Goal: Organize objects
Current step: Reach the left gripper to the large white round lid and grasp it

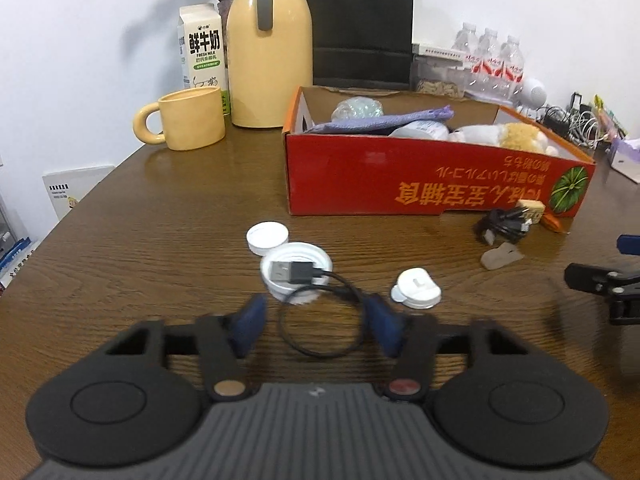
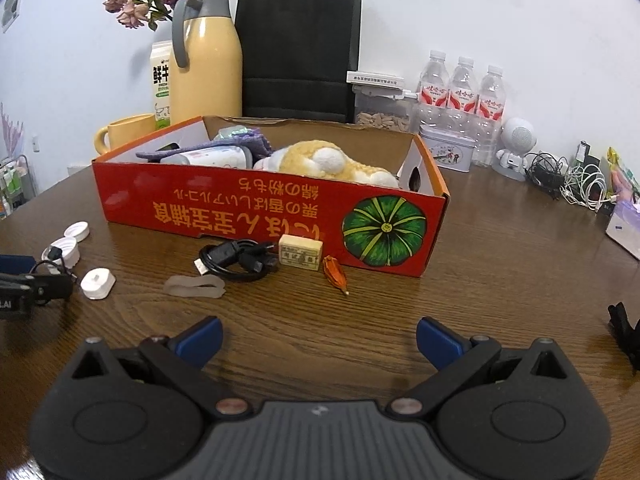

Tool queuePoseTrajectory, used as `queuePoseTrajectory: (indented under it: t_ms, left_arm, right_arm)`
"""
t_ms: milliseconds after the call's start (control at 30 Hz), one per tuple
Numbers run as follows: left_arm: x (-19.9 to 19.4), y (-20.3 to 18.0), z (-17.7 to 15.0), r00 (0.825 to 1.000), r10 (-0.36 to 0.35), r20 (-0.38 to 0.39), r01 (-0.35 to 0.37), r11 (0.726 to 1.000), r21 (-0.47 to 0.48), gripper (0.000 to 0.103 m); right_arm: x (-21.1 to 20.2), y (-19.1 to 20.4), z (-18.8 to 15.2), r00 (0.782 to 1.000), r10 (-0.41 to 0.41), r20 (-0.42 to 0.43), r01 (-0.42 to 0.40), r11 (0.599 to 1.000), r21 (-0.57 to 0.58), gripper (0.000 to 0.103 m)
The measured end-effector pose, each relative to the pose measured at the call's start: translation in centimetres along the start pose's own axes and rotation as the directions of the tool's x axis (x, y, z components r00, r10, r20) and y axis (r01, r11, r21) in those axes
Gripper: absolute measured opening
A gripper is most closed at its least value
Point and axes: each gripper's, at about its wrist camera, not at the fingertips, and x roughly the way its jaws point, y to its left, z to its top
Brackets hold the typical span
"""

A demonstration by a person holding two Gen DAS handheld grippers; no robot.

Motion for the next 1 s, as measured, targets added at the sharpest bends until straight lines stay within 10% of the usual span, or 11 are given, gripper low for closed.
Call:
queuePoseTrajectory:
  t_ms: [1000]
  left_arm:
    - [-5.3, 0.7, -0.1, 0.981, -0.073, 0.178, 0.078, 0.997, -0.020, 0.033]
  right_arm:
    - [-0.5, -0.2, -0.2, 1.000, -0.007, 0.006, 0.006, 0.999, 0.032, 0.103]
